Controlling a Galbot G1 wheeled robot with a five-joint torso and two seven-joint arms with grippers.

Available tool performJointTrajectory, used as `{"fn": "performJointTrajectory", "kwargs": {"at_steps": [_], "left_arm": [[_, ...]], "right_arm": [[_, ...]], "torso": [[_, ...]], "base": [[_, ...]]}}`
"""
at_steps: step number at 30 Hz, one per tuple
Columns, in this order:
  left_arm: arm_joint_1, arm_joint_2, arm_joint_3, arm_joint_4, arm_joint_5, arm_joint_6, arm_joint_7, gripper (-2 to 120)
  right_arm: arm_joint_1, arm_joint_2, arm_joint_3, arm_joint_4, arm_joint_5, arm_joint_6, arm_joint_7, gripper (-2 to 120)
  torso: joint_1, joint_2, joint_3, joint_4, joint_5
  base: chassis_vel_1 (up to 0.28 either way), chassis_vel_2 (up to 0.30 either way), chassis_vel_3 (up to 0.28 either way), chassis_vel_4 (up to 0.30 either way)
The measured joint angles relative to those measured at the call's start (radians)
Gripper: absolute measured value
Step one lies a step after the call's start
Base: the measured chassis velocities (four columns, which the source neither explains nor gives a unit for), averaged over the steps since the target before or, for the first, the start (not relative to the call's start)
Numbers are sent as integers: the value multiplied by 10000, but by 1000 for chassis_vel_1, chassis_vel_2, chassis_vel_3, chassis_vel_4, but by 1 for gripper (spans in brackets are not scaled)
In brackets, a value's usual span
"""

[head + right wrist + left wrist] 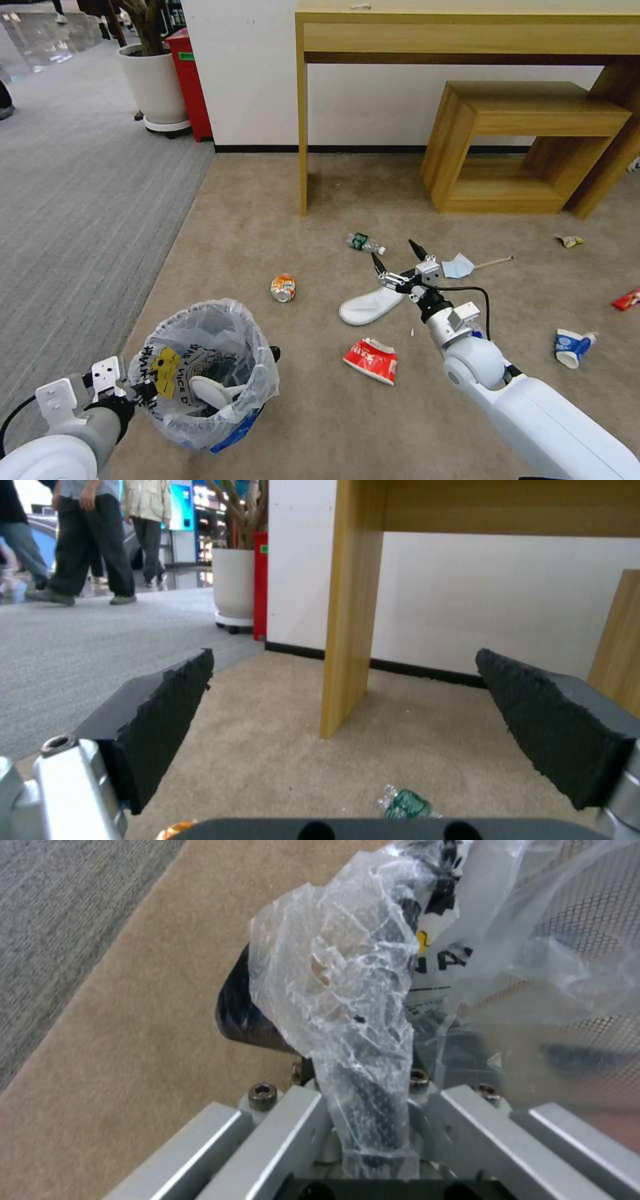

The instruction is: Pick up the trash bin and place the garbage on the floor into it.

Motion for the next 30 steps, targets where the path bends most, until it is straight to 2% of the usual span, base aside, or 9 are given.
{"fn": "performJointTrajectory", "kwargs": {"at_steps": [12, 22, 23, 25, 26, 28, 29, 30], "left_arm": [[-14, -14, 21, 27, 8, -1, 7, 1], [-10, -39, 36, 46, 29, 0, 9, 1], [-14, -39, 36, 51, 30, 0, 8, 1], [-27, -46, 39, 68, 33, 0, 8, 1], [-27, -46, 39, 68, 33, 0, 8, 1], [-36, -55, 48, 81, 39, 0, 8, 1], [-65, -72, 67, 114, 64, 0, 12, 1], [-65, -72, 67, 114, 64, 0, 12, 1]], "right_arm": [[16, 13, -72, -121, -58, 216, -18, 100], [34, -66, -91, -213, -81, 421, -268, 100], [27, -111, -60, -222, -60, 441, -460, 100], [-1, -266, 88, -344, 299, 668, -1530, 100], [-1, -266, 88, -344, 299, 668, -1530, 100], [-29, -389, 163, -407, 658, 828, -2354, 100], [-112, -655, 222, -448, 1204, 1105, -3522, 100], [-112, -655, 222, -448, 1204, 1105, -3522, 100]], "torso": [[0, 0, 0, 0, -2], [0, 1, -2, 1, 1], [0, 1, -2, 1, 0], [0, 1, -2, 0, 1], [0, 1, -2, 0, 1], [0, 1, -2, 1, 1], [0, 1, -2, 0, 0], [0, 1, -2, 0, 0]], "base": [[-95, 92, 91, -90], [-13, 23, 15, -17], [0, 0, 0, 0], [0, 0, 0, 0], [0, 0, 0, 0], [0, 0, 0, 0], [0, 0, 0, 0], [0, 0, 0, 0]]}}
